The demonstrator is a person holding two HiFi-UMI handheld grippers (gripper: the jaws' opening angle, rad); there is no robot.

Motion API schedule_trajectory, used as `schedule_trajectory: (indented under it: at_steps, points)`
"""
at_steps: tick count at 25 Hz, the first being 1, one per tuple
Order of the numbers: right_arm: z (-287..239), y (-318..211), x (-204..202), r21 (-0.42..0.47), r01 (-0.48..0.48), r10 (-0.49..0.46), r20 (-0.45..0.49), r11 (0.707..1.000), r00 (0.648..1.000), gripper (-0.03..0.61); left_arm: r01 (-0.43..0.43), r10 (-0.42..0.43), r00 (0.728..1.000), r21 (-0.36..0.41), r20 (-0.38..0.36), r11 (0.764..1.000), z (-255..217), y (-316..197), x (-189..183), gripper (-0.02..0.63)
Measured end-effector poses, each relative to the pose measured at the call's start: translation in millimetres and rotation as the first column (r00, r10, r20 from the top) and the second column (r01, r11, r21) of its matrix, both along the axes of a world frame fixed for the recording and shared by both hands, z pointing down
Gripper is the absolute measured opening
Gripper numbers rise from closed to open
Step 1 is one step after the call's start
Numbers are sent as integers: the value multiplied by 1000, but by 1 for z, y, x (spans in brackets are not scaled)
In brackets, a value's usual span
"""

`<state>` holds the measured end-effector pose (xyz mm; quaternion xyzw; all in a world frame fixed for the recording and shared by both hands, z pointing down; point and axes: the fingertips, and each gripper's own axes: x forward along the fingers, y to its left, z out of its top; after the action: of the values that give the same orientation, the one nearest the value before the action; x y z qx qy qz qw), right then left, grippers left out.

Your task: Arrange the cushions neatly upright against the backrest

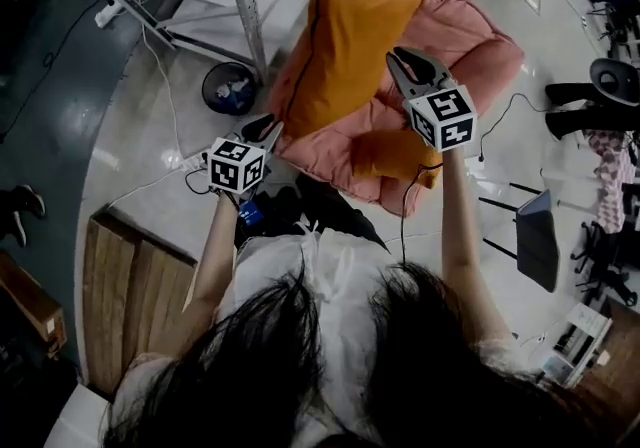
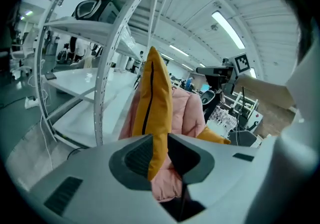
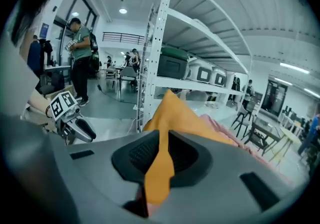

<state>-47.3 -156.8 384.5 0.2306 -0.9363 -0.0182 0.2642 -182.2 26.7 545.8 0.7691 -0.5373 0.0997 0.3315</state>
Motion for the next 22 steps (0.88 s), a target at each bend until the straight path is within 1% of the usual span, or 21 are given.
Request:
schedule_trajectory:
  at_steps: [3,6,7,8,9,10,12,14,16,18,19,20,21,22]
  points:
    - [2,-41,-21,38,107,-104,-73,994,992,48,44,-48,998,-62,-48,997,25,-11,0,104]
    - [5,-74,-44,78,238,-222,-172,968,960,57,65,-74,994,-113,-79,991,42,-23,3,139]
    - [6,-82,-52,81,282,-261,-200,956,944,102,70,-81,993,-124,-83,990,47,-27,3,150]
    - [6,-88,-61,77,326,-302,-227,942,926,196,77,-88,993,-133,-83,988,51,-31,2,156]
    - [7,-93,-69,69,373,-345,-255,925,903,230,84,-96,992,-142,-82,986,56,-35,1,161]
    - [9,-98,-77,59,422,-391,-283,904,876,238,90,-103,991,-153,-82,984,62,-38,1,167]
    - [12,-104,-91,26,521,-485,-329,853,810,263,96,-114,990,-180,-88,979,73,-40,4,183]
    - [15,-104,-108,-23,605,-573,-349,796,741,287,103,-125,987,-207,-98,973,85,-38,6,190]
    - [19,-103,-126,-62,667,-635,-384,742,670,307,116,-143,984,-229,-106,967,94,-35,5,196]
    - [31,-104,-142,-95,706,-664,-446,702,600,311,129,-159,981,-239,-111,962,100,-35,4,199]
    - [38,-106,-149,-110,714,-669,-469,692,576,311,134,-165,980,-242,-113,961,102,-35,4,201]
    - [43,-107,-155,-126,712,-669,-483,691,564,311,135,-168,979,-246,-115,960,104,-35,4,201]
    - [48,-108,-159,-139,701,-662,-496,699,562,297,134,-168,979,-251,-118,958,107,-35,6,202]
    - [52,-108,-161,-144,688,-648,-512,711,563,216,132,-167,979,-258,-119,957,109,-34,7,205]
